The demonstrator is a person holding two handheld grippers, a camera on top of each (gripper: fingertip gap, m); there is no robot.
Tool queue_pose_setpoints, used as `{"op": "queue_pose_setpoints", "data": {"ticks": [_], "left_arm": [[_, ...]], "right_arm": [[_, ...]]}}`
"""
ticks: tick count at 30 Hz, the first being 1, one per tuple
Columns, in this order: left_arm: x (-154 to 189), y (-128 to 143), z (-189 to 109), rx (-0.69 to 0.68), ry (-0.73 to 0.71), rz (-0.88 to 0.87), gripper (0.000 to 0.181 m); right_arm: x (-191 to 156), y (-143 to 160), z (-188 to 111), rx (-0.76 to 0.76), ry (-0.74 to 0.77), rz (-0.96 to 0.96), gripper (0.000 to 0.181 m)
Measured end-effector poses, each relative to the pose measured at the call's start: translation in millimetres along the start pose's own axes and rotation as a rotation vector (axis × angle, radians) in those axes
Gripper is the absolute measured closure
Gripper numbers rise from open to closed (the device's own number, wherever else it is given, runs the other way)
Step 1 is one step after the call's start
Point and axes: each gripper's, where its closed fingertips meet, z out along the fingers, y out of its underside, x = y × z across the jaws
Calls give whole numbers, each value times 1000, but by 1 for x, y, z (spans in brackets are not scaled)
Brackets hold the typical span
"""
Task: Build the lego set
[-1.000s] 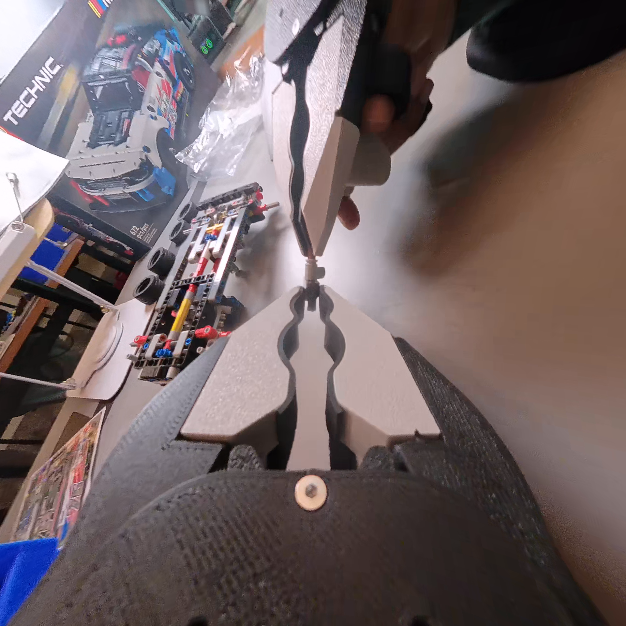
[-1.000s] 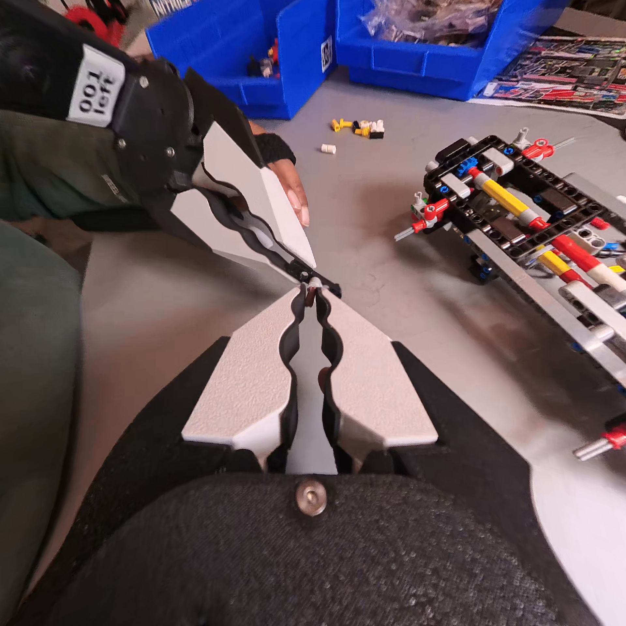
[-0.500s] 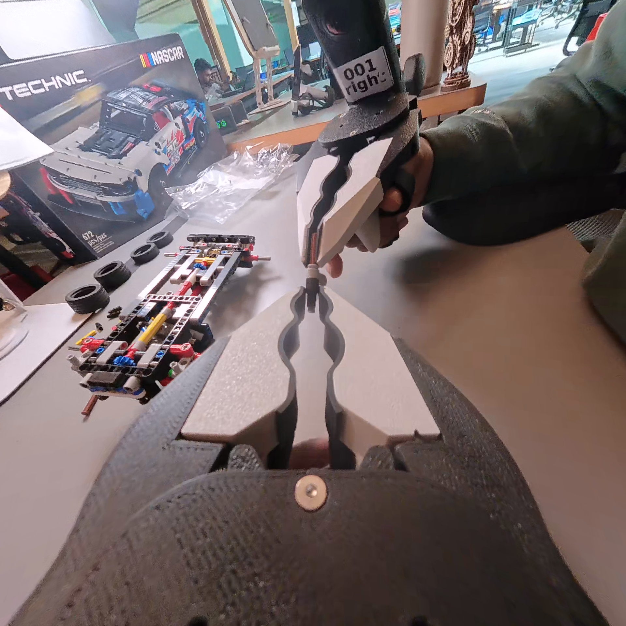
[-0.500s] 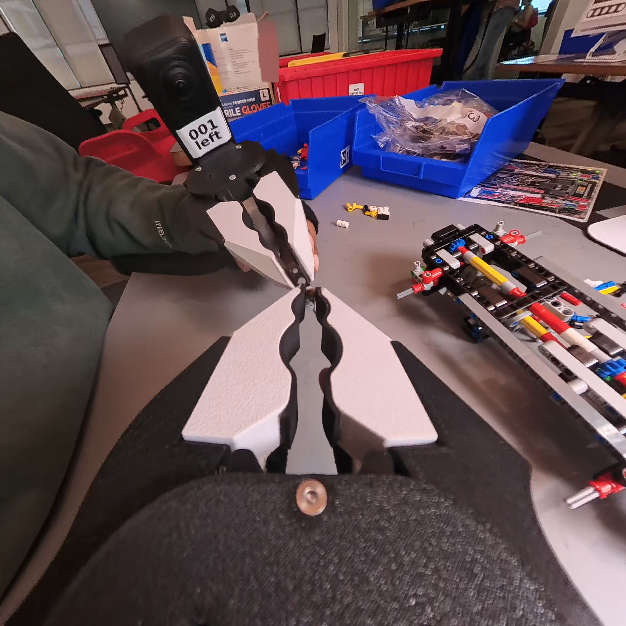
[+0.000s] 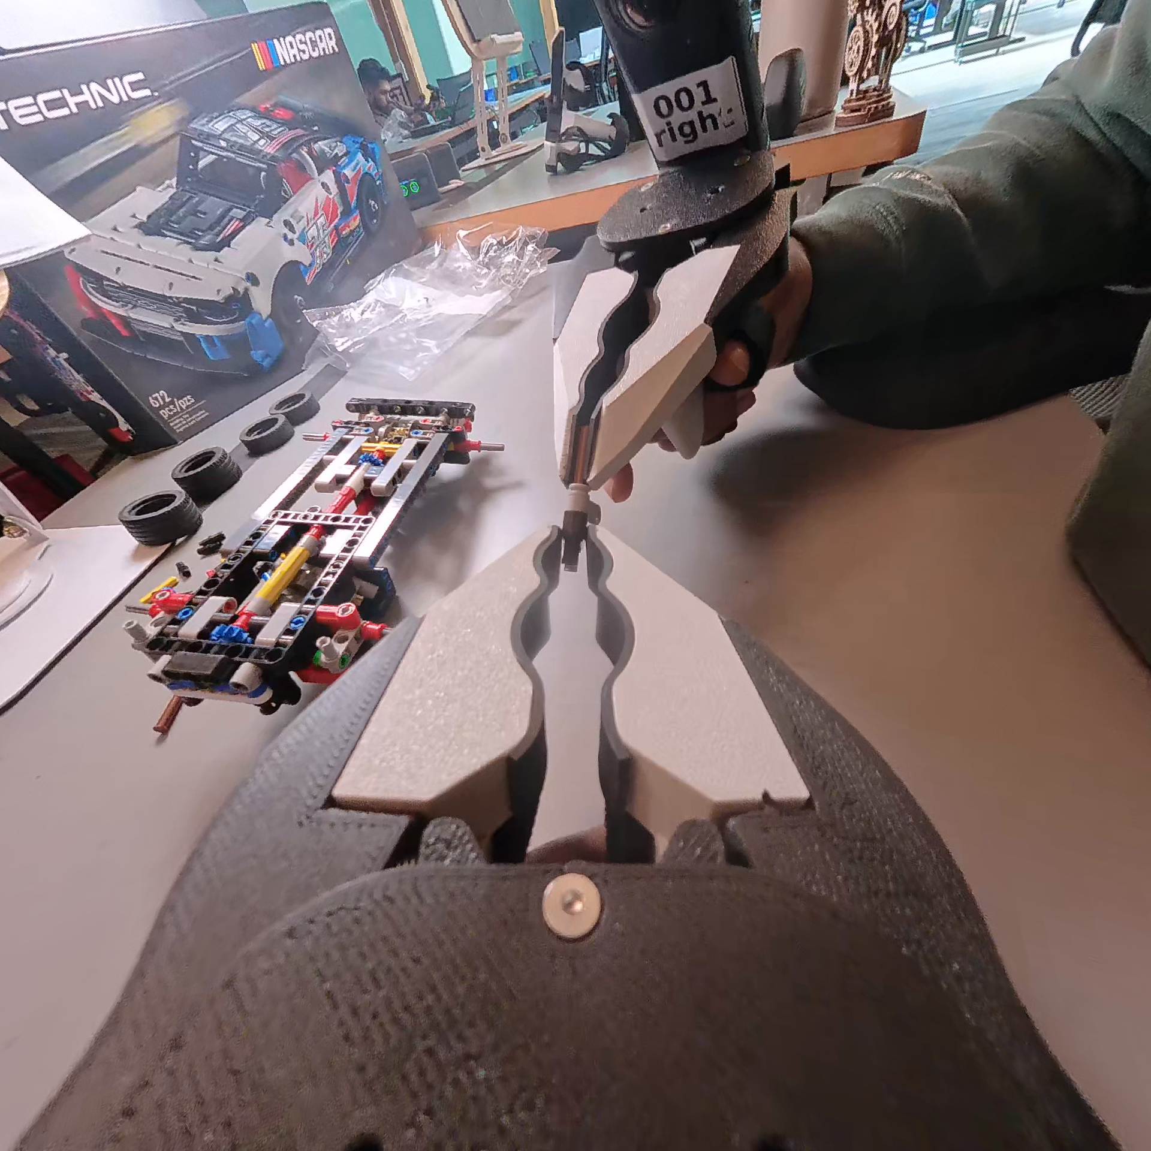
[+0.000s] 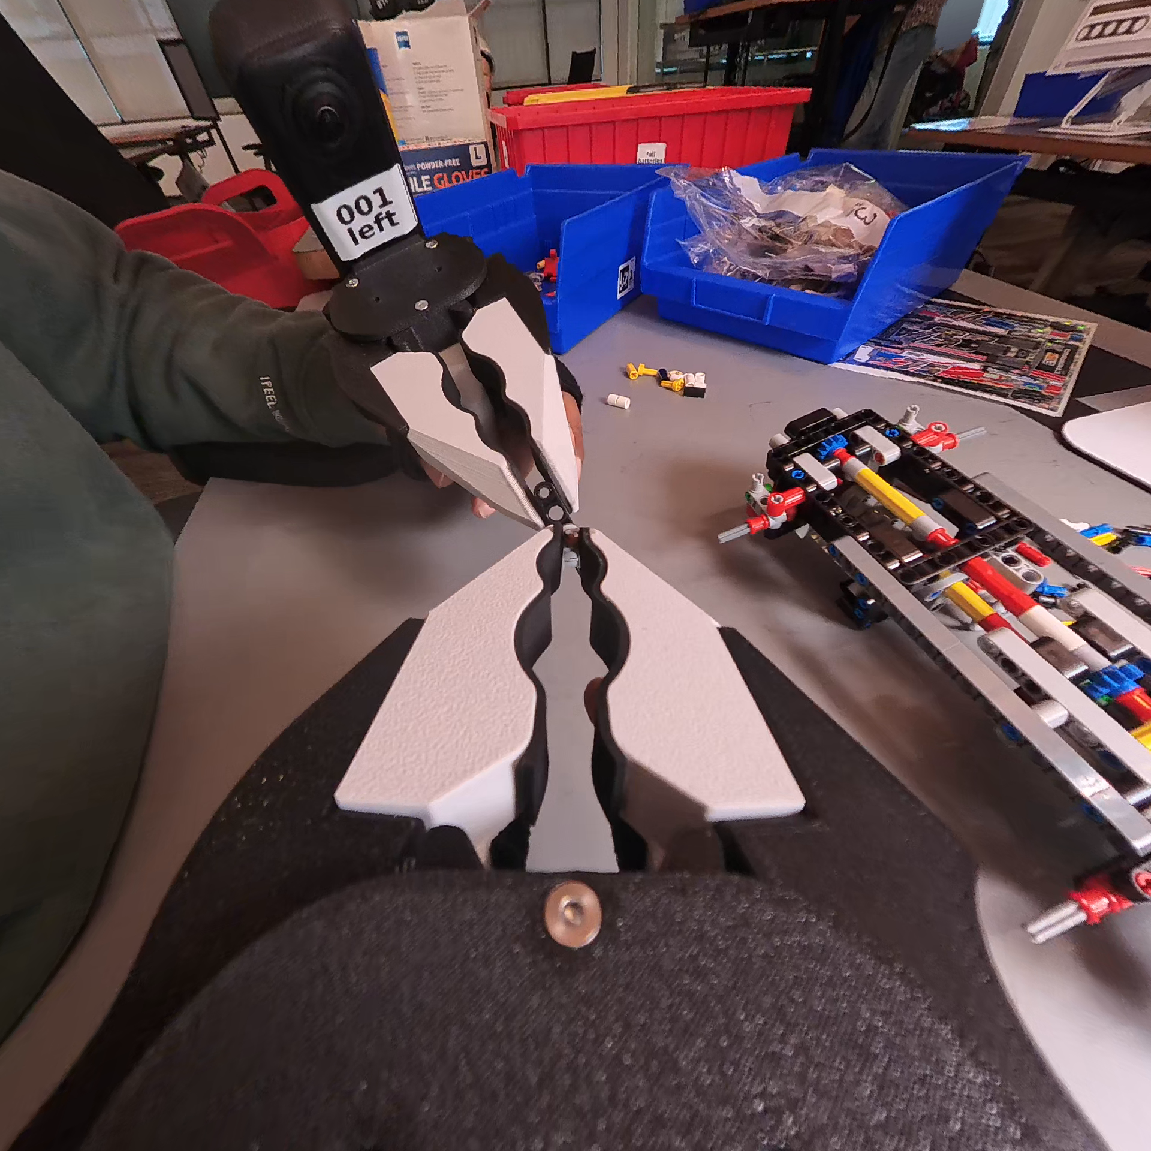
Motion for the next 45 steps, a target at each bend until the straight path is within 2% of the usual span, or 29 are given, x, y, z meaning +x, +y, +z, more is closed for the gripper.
{"op": "queue_pose_setpoints", "data": {"ticks": [3,9,13,17,21,24,28,32,45], "left_arm": [[-2,-2,-2,11,14,-49,176],[-12,-17,-11,129,31,-203,176],[-21,-21,-15,161,-16,-214,176],[-30,-20,-19,154,-72,-216,176],[-32,-21,-19,144,-99,-205,176],[-29,-19,-17,124,-100,-177,176],[-18,-17,-11,81,-88,-106,176],[-9,-14,-6,45,-79,-33,176],[-3,-16,-6,64,-33,-66,173]], "right_arm": [[1,-1,1,24,0,-4,178],[3,-3,-1,44,7,-33,166],[23,0,-8,18,111,-62,161],[31,3,-13,18,106,74,159],[23,1,-5,29,86,133,157],[22,-7,0,77,129,197,155],[17,-17,4,137,147,276,157],[9,-17,8,130,138,231,173],[2,-22,4,147,68,212,181]]}}
